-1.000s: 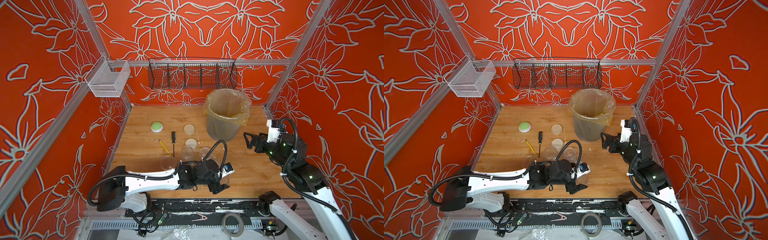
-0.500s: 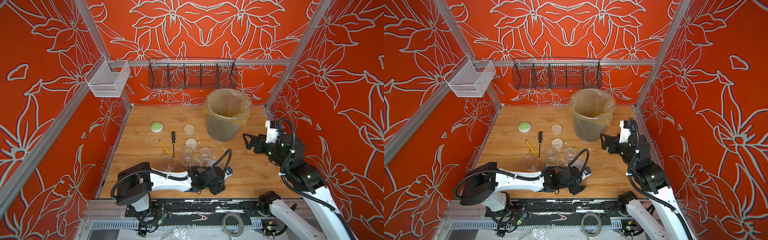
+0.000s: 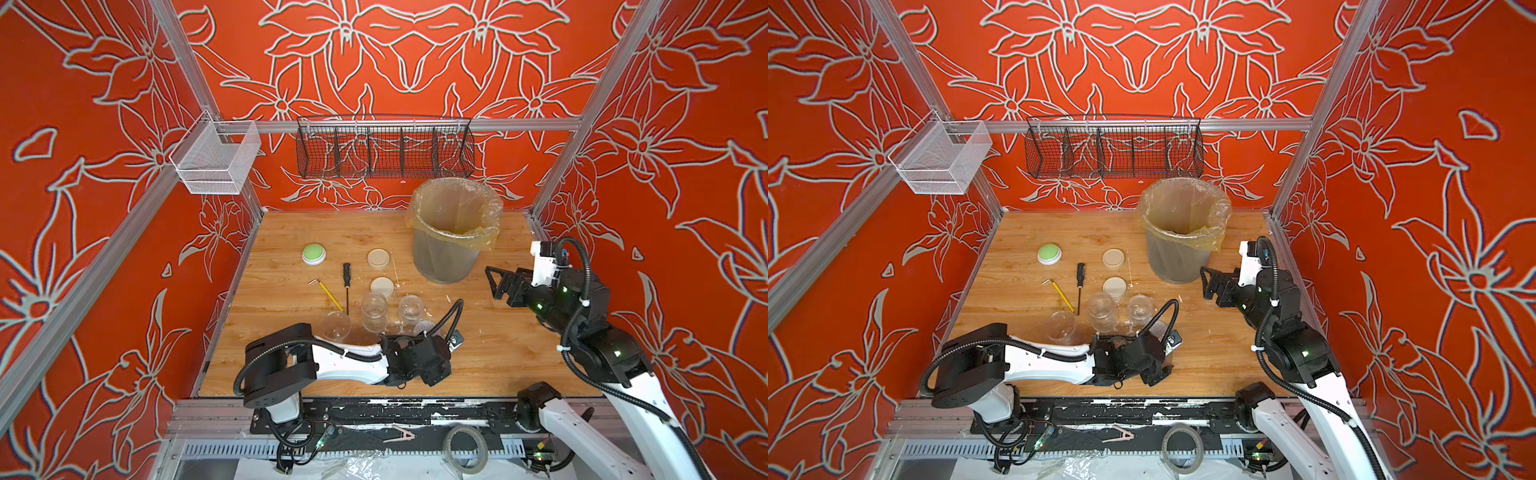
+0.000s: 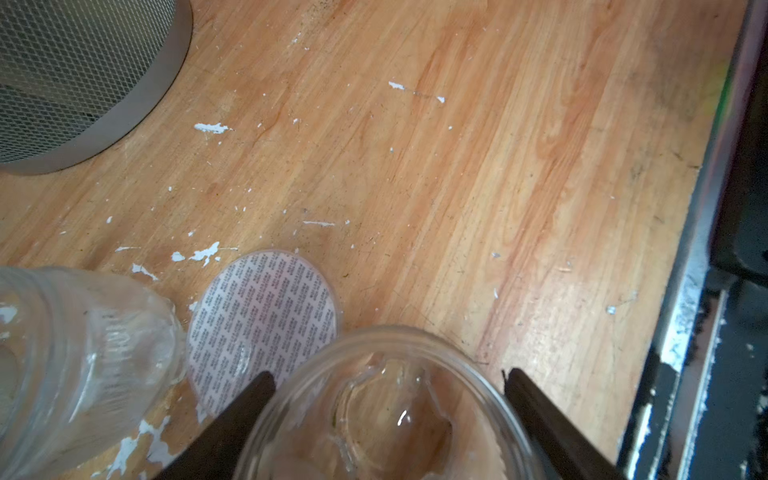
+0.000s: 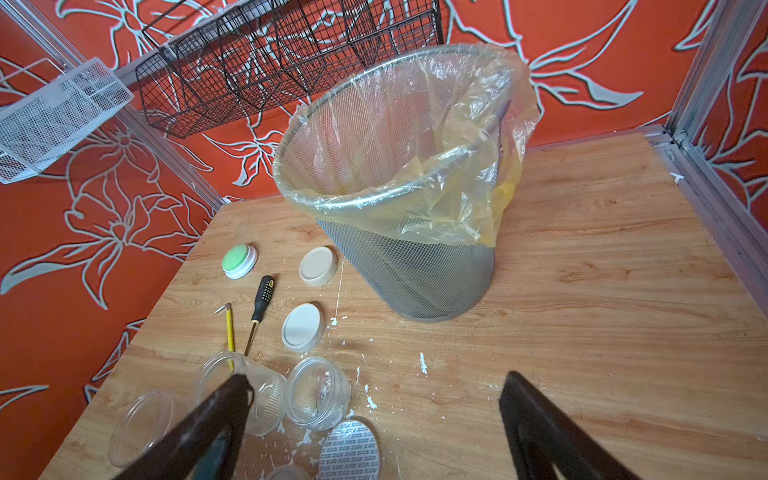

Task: Empty moldy tea leaves from jars
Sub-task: Place the jar at the center of the board.

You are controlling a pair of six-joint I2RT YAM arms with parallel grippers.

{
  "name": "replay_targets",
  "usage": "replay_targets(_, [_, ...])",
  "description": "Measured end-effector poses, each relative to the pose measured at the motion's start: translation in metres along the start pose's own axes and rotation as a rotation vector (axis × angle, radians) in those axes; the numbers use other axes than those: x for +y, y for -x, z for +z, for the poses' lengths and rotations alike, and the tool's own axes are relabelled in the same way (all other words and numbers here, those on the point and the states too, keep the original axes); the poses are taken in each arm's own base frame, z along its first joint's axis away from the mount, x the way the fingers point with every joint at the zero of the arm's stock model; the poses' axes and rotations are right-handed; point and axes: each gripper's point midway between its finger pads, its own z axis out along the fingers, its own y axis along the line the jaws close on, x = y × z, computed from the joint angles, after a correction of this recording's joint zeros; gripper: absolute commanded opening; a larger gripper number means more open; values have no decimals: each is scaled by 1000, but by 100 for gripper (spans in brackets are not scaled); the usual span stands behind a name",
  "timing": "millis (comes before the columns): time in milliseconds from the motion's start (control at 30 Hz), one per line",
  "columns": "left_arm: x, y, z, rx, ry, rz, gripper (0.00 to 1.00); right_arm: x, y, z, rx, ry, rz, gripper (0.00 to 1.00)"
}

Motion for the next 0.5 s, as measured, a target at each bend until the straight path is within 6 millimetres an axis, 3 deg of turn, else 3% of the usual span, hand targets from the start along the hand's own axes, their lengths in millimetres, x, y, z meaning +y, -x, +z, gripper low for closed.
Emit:
replay_targets(300, [4, 0, 0, -3, 20, -18, 51, 0, 0, 0, 1, 0, 2, 96])
replay_targets(500, [6, -4, -3, -5, 26, -19, 70, 0, 0, 0, 1, 0, 4, 96])
